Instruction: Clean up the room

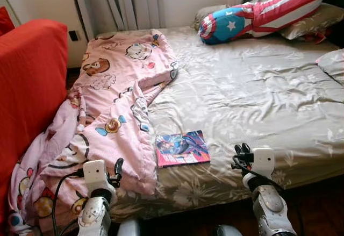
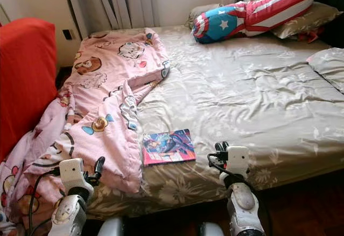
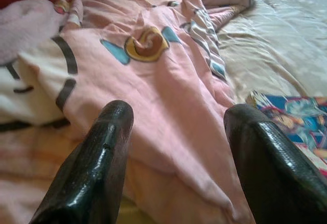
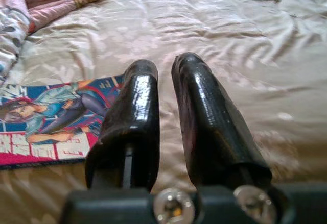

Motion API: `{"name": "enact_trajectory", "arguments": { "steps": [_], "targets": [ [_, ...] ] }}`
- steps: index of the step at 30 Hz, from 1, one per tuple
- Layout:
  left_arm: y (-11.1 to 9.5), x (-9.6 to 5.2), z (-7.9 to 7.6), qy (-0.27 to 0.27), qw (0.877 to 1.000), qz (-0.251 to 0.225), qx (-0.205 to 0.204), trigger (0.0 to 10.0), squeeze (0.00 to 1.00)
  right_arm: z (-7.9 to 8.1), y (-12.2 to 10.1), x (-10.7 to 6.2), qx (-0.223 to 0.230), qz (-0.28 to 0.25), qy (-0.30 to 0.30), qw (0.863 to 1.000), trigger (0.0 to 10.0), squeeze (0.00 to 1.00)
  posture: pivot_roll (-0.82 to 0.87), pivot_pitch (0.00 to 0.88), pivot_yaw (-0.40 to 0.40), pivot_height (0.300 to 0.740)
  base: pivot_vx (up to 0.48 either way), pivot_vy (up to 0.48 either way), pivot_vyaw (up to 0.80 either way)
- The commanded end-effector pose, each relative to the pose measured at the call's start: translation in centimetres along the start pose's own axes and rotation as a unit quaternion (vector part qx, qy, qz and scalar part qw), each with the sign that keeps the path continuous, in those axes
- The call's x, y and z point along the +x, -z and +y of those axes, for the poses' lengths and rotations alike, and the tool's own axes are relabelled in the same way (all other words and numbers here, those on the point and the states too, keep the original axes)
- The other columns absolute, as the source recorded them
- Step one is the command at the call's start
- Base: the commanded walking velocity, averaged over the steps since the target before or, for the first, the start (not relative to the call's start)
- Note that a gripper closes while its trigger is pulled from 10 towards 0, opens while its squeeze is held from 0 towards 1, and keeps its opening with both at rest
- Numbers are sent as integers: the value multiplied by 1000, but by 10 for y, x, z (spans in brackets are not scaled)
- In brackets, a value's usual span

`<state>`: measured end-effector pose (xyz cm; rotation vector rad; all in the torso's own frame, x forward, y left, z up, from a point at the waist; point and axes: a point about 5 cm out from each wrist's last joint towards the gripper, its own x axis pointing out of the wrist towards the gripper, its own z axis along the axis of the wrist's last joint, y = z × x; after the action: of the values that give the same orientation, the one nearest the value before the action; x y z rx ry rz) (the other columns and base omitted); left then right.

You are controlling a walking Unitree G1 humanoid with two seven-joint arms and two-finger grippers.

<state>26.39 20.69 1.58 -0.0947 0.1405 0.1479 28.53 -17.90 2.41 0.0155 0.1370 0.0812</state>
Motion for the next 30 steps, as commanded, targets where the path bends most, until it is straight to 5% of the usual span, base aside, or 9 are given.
{"name": "enact_trajectory", "arguments": {
  "steps": [1, 5, 30],
  "targets": [
    [0, 1, -4, 5, 1000, 2, -4, 10000, 0, -4, 2, -3, -10, 4, 0, 1000, 10000, 0, -160, 0, 20, 611, 289, 0, 800],
    [1, 0, -6, 8, 1000, 4, -4, 10000, 0, -4, 5, -4, 3, 8, 7, 1000, 10000, 0, -164, 0, 21, 611, 284, 0, 703],
    [-4, -2, -1, 9, 1000, -5, 3, 10000, 0, 4, 9, 0, 10, 32, -7, 999, 10000, 0, -128, 57, 15, 611, 22, 0, 0]
  ]
}}
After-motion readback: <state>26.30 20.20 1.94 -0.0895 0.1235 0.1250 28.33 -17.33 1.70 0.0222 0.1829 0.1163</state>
